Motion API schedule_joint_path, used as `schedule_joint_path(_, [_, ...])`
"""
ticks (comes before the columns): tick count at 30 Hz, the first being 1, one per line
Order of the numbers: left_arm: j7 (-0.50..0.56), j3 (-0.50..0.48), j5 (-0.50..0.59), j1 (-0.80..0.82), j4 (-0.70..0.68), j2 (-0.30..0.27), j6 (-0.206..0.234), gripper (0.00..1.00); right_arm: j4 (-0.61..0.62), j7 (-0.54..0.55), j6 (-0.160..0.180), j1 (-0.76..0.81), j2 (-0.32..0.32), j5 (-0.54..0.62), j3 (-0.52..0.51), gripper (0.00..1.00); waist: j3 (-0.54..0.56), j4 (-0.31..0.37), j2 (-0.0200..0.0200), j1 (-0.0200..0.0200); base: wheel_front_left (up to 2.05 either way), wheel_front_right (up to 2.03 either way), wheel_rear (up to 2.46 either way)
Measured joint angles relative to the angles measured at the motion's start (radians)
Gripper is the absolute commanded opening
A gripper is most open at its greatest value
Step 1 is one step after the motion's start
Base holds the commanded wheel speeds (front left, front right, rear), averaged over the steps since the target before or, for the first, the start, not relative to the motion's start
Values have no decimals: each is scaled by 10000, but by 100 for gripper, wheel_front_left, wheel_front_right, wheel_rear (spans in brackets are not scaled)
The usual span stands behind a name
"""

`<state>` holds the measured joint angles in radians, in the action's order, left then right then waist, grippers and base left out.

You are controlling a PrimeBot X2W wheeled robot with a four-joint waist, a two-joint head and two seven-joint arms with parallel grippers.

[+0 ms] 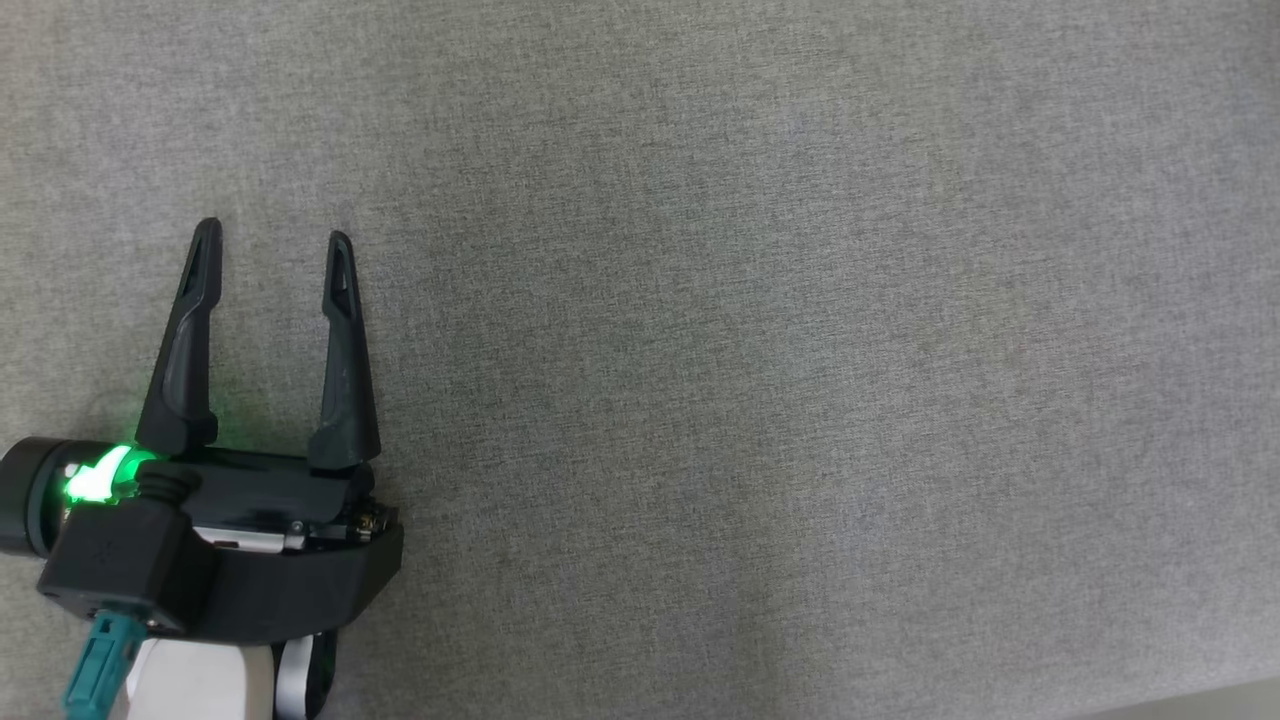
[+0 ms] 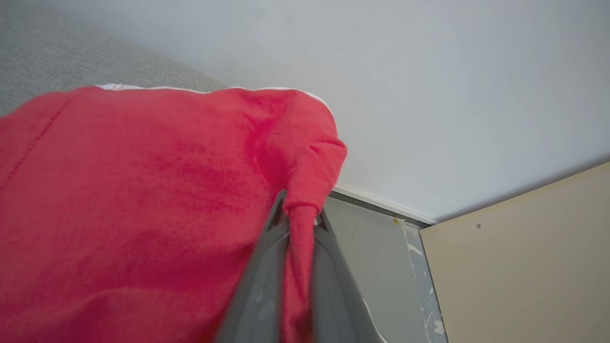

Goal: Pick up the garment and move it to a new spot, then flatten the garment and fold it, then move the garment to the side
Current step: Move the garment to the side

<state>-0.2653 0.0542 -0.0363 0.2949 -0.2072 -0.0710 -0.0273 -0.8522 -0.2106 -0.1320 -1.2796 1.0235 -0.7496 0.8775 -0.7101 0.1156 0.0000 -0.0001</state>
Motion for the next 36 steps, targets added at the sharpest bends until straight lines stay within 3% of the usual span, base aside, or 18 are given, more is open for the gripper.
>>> schedule_joint_path(1, [-2, 2, 0, -1, -4, 10, 0, 100, -144, 4, 0, -79, -58, -6, -8, 4, -5, -14, 0, 0, 0, 0, 0])
schedule_joint_path(2, [-2, 2, -2, -1, 0, 19, 0, 100, -314, -6, 0, -162, -105, 2, -29, 27, -8, -29, 0, 0, 0, 0, 0])
schedule_joint_path(3, [-2, 0, -2, -1, 8, 27, 0, 100, -441, -12, 0, -225, -140, 42, -19, 97, -2, -40, 0, 1, 0, 0, 0])
schedule_joint_path(4, [-4, -4, -6, -1, 27, 31, 0, 100, -545, -52, 0, -286, -186, 115, 2, 100, 12, -50, 0, 1, 0, 0, 0])
schedule_joint_path(12, [0, -109, -199, -108, 468, 90, 4, 100, -612, -453, 0, -409, -625, 403, -12, 100, 409, -61, 0, 1, 0, 0, 0])
schedule_joint_path(18, [13, -387, -581, -657, 1011, 142, -4, 100, 493, -514, 0, 213, -1022, 619, -796, 100, 1206, -105, 0, 1, 0, 0, 0])
schedule_joint_path(28, [13, -1174, -819, -2140, 1580, 184, -140, 100, 3173, -533, 0, 4338, -3331, 1998, -4343, 100, 3354, -223, 0, 0, 0, 0, 0])
schedule_joint_path(36, [13, -1312, -905, -2446, 2157, 196, -278, 100, 4696, -535, 0, 7805, -5172, 3030, -6481, 100, 4789, -410, -1, -2, 0, 0, 0])
